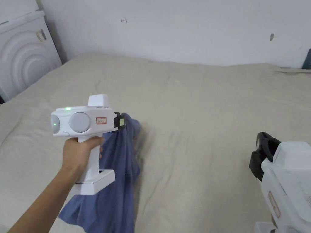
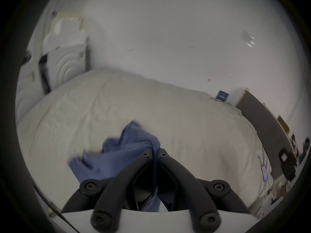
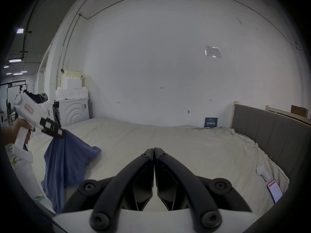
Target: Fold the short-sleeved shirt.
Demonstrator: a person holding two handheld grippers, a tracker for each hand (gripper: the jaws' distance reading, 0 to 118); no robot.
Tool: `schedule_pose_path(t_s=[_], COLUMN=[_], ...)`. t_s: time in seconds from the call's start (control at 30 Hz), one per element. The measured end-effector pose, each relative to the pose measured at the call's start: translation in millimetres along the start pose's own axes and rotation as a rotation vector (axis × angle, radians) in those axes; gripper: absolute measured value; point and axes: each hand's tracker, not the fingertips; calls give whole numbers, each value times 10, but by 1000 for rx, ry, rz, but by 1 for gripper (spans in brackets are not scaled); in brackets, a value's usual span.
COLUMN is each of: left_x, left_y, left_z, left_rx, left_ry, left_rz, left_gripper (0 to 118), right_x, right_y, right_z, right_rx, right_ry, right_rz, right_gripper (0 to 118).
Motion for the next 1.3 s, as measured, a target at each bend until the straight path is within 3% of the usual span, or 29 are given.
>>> schedule_pose_path(t_s=[0.17,0.5,0.7,1.3], left_x=[786,2198,2658,2684], left_y=[246,113,-242,-1712], left_z=[-29,-62,-248,-1509], left_rx=[33,14,-71,-560], left_ry=[-115,-400,-516,-297], left_rz=[-169,-297,-370,-429], left_gripper=[0,0,0,0], right_x=[336,966,1264,1353], right_y=[40,38,-63,-317], right_z=[208,570,691,781], right_rx=[24,52,42,-35], right_ry=[-74,-236,-301,-336], right_rz=[-14,-27,-33,-62], right_gripper=[0,0,0,0])
